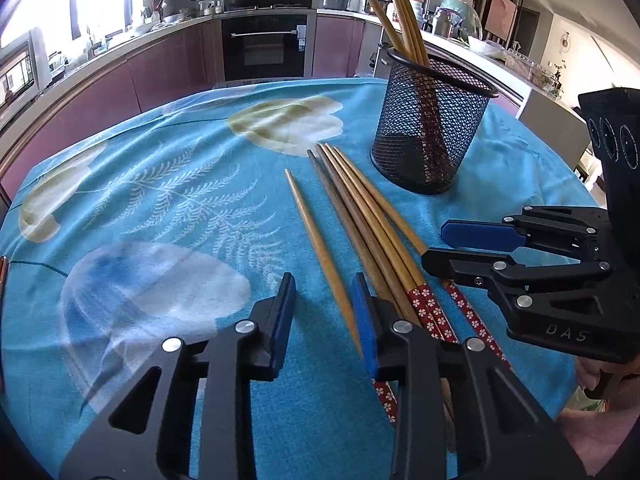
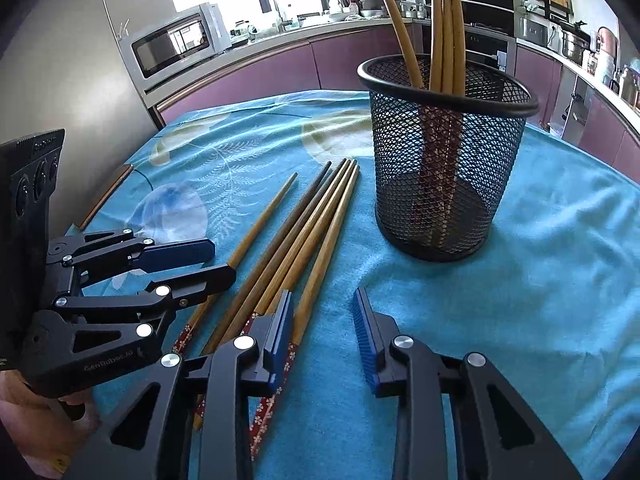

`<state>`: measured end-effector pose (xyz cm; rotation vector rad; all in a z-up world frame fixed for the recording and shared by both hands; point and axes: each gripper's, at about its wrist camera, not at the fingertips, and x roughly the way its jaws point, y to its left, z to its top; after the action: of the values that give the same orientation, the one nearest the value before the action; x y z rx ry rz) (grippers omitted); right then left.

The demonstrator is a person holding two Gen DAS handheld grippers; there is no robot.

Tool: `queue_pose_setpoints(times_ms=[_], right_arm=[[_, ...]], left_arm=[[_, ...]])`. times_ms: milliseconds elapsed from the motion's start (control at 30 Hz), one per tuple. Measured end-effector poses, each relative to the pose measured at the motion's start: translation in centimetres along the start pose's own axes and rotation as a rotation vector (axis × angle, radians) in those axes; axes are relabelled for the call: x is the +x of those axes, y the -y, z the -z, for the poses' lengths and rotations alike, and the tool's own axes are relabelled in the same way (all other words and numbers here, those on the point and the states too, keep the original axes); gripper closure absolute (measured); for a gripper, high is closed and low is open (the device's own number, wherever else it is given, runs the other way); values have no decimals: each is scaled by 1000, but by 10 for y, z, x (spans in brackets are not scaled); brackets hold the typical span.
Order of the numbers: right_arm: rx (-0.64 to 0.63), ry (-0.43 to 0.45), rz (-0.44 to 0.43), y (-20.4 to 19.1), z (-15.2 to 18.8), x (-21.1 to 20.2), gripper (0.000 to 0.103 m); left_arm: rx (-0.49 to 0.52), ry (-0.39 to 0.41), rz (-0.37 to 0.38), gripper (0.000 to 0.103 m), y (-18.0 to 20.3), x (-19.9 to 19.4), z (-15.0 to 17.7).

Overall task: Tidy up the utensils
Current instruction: 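Move both open grippers back to the chopsticks lying on the tablecloth, then grasp a chopstick with the right gripper while the left gripper grasps another chopstick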

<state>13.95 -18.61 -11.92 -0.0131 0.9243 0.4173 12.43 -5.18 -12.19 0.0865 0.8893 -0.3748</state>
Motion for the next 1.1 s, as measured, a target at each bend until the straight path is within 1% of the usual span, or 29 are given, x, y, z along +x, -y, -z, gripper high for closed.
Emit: queue_pose_setpoints(times_ms=[67,567,667,767,800,833,1000,1100], right_arm=[[-8,-5,15,0,0,0,81],[-16,-10,36,0,-11,8,81],[-22,-11,42,-2,-15,11,81],[-30,-12,49,-4,-17,14,81],[-31,-11,50,-4,-17,14,81],[-30,-12,51,-4,-18,14,82],[-6,-10,46,1,-18,13,93],[-4,-8,44,1,-17,13,95]], left_arm=[[-7,-2,4,76,-2,0,0],[7,-14,-18,76,-2,7,-8],[-1,-15,-22,79,-3,8,-9],[-16,-15,-24,85,-5,9,-10],[-20,-15,-25,88,-5,9,-10],[-25,-15,-24,89,-6,9,-10],[-43,-10,-30,92,-7,10,-10],[-57,-6,-31,95,-8,10,-10]])
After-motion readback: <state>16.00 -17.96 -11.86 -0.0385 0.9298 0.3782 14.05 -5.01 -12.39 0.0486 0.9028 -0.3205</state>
